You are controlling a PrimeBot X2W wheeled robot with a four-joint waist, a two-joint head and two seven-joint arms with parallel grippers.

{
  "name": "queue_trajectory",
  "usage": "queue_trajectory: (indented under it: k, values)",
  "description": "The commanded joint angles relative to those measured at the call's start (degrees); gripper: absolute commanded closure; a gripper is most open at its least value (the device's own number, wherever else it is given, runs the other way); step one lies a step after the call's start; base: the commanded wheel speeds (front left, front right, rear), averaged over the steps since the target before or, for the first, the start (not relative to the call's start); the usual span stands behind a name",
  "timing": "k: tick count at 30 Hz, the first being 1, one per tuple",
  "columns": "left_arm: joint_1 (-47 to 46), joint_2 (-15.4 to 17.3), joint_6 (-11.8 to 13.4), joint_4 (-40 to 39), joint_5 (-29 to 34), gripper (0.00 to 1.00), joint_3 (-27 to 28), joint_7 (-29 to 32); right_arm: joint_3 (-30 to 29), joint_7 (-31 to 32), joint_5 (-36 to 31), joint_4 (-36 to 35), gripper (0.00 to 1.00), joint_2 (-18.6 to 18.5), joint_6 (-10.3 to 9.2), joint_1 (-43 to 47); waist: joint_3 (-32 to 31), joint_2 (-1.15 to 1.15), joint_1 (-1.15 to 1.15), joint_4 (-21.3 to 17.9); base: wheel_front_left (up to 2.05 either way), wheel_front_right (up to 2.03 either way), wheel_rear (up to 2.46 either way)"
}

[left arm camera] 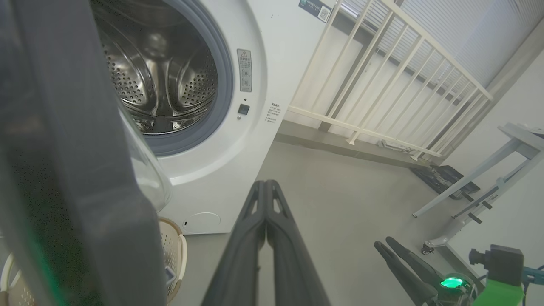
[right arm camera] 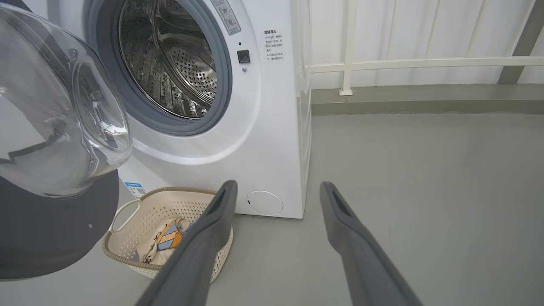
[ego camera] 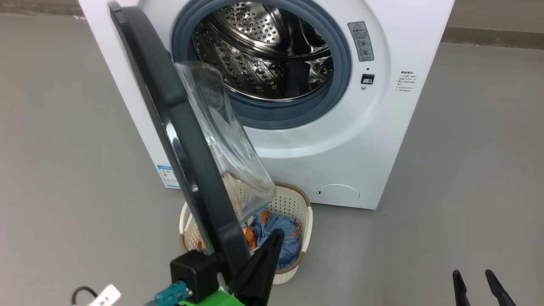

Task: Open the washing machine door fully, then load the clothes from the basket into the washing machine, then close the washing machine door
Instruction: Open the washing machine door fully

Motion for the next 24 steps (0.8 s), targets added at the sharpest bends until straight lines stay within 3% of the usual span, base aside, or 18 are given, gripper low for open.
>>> queue_trajectory:
  k: [1, 24]
  values:
    - [-0.51, -0.03, 0.66, 0.02, 0.06, 1.00, 1.49, 0.03, 1.21, -0.69, -0.20, -1.14, 0.00, -0.87, 0.57, -2.13, 0.16, 0.00, 0.00, 0.26, 0.00, 0.00, 0.00]
    - [-1.18, -0.04, 5.88, 8.25, -4.59, 1.00, 0.17, -8.32, 1.17, -0.69, 0.09, -0.97, 0.00, -1.38, 0.57, -2.47, 1.80, 0.00, 0.00, 2.86, 0.00, 0.00, 0.00]
